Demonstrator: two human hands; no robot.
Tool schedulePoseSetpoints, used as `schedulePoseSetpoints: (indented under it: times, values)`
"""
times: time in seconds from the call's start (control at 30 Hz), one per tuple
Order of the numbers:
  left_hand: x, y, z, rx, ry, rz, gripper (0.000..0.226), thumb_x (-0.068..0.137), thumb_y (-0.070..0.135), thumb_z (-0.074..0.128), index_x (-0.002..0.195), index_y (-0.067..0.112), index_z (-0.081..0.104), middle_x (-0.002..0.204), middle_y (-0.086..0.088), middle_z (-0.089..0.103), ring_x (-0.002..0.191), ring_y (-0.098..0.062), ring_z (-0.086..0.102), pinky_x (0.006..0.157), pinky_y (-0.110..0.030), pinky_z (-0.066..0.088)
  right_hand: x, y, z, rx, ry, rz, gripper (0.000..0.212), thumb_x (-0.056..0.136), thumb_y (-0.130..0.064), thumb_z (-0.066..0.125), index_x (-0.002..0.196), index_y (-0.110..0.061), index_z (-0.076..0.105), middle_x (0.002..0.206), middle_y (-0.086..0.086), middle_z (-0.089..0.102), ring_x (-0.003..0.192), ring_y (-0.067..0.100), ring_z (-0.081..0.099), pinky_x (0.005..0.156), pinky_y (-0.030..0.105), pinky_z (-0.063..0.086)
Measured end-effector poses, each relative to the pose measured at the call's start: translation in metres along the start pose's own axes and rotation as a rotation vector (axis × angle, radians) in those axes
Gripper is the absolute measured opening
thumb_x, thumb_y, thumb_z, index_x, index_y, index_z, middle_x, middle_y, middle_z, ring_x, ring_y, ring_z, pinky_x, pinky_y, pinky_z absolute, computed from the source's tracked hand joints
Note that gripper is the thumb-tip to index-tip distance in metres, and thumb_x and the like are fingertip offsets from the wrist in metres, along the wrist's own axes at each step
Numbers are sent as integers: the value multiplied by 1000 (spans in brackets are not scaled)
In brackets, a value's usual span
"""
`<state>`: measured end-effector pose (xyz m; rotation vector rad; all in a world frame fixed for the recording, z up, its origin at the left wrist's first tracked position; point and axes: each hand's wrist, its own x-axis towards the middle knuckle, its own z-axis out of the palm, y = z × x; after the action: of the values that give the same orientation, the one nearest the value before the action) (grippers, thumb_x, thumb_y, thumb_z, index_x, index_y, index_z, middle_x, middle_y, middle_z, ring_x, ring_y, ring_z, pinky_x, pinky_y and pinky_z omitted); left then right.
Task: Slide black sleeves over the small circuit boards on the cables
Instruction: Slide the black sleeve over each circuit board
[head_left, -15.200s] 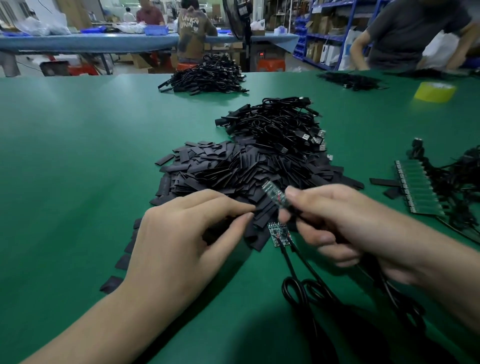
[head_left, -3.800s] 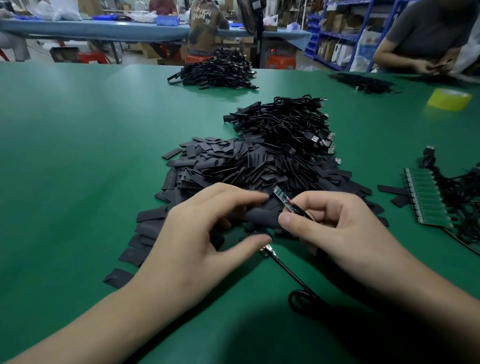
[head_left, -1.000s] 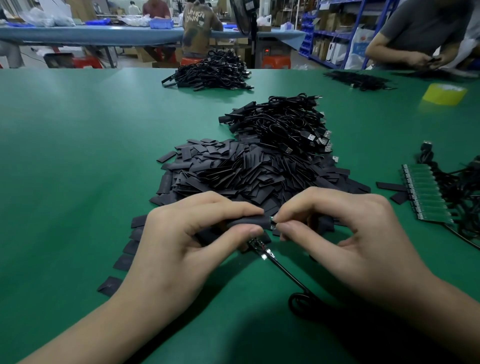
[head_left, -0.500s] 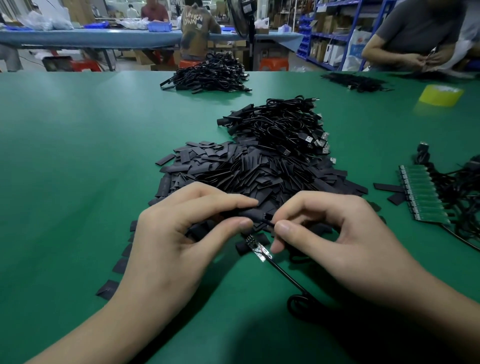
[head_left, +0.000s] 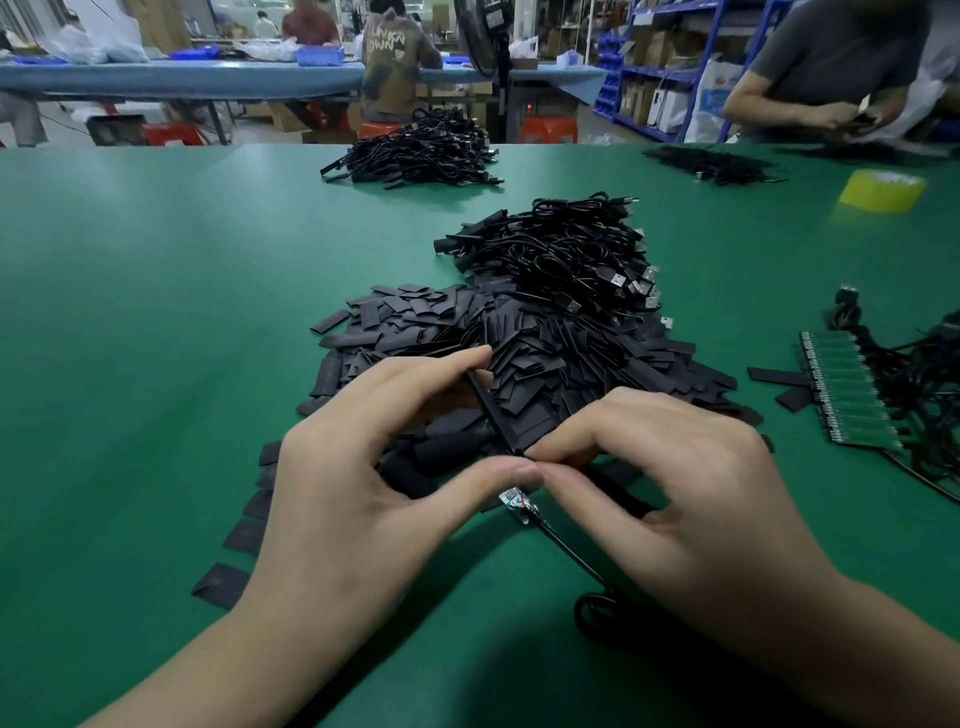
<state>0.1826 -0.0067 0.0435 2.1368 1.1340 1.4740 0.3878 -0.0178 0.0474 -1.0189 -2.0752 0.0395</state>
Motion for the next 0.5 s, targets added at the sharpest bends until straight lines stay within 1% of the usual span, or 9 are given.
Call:
schedulePoseSetpoints:
  times: [0.1, 0.23, 0.37, 0.43, 0.5]
  values:
    - [1, 2, -4, 104, -6, 52, 59, 75, 47, 81, 123, 16, 70, 113, 6, 72, 107, -12, 68, 97, -28, 52, 1, -1, -1, 72, -20, 8, 3, 90, -19, 73, 89, -22, 74, 80, -12, 68, 76, 9, 65, 67, 33, 51]
    - [2, 4, -9, 162, 20, 100, 54, 77, 45, 81, 118, 12, 71, 108, 1, 74, 102, -12, 70, 94, -23, 51, 0, -3, -5, 239, -45, 92, 9, 89, -17, 71, 91, -24, 75, 83, -15, 71, 82, 6, 69, 72, 22, 50]
    - [0, 5, -9, 179, 13, 159, 52, 77, 45, 80, 115, 10, 72, 105, 2, 72, 97, -7, 69, 92, -18, 50, 2, -2, -5, 210, -28, 60, 6, 88, -17, 73, 93, -20, 76, 85, -16, 71, 84, 6, 69, 74, 23, 52]
    - [-1, 6, -8, 176, 3, 177, 52, 76, 45, 80, 114, 10, 72, 103, 0, 73, 93, -12, 70, 86, -19, 52, 2, -2, -4, 164, -16, 7, 6, 87, -17, 75, 93, -18, 76, 85, -14, 71, 81, 6, 67, 72, 25, 52]
    - [-1, 6, -8, 171, -3, 184, 51, 76, 44, 81, 113, 10, 72, 100, -1, 74, 90, -16, 71, 82, -22, 55, 2, -1, -5, 118, 6, -44, 4, 87, -17, 76, 91, -16, 76, 84, -12, 71, 79, 7, 66, 70, 29, 51]
